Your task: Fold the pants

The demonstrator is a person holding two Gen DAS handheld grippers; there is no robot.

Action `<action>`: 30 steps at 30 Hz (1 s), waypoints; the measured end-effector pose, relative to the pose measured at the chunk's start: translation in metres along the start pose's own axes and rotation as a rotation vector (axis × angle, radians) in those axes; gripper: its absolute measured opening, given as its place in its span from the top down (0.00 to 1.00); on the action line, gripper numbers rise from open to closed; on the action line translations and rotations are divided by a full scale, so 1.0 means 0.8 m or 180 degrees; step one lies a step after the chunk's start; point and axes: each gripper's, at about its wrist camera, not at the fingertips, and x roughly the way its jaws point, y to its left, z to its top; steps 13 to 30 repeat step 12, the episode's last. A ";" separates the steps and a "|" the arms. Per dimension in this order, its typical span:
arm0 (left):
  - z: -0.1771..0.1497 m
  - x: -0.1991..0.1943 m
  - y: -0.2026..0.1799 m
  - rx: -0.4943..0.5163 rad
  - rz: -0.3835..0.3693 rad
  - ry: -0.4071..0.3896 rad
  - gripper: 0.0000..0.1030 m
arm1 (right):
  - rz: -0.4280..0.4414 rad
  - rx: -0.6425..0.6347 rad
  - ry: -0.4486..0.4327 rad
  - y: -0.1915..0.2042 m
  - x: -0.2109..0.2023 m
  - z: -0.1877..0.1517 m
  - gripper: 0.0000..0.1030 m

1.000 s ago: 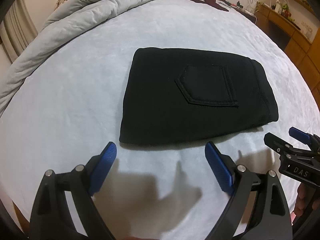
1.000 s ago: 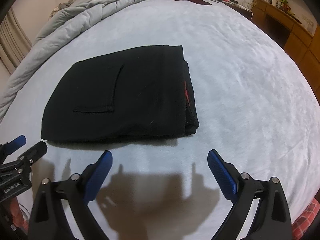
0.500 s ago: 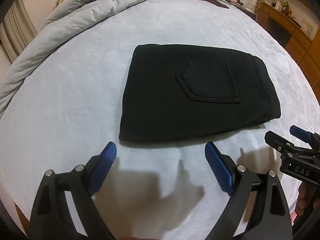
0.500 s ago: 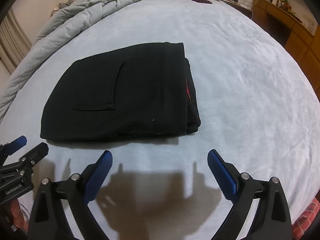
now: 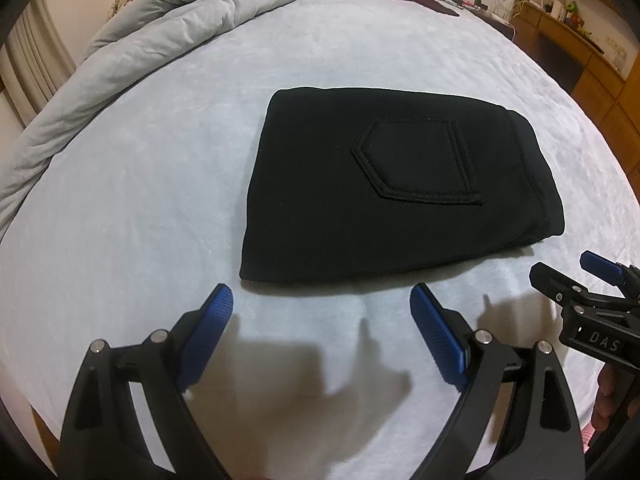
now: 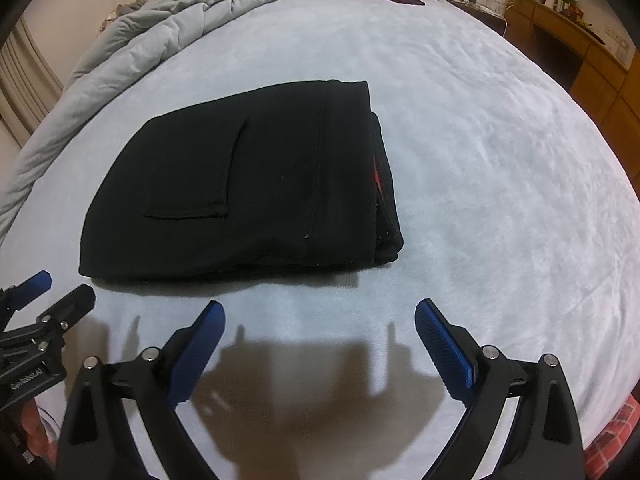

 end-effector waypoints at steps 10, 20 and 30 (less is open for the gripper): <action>0.001 0.002 0.003 -0.0047 -0.0006 0.0075 0.12 | 0.0025 0.0054 0.0015 -0.003 0.005 -0.001 0.07; 0.001 0.001 0.003 -0.0034 0.0008 0.0068 0.12 | 0.0025 0.0061 0.0018 -0.004 0.005 -0.001 0.07; 0.001 0.001 0.003 -0.0034 0.0008 0.0068 0.12 | 0.0025 0.0061 0.0018 -0.004 0.005 -0.001 0.07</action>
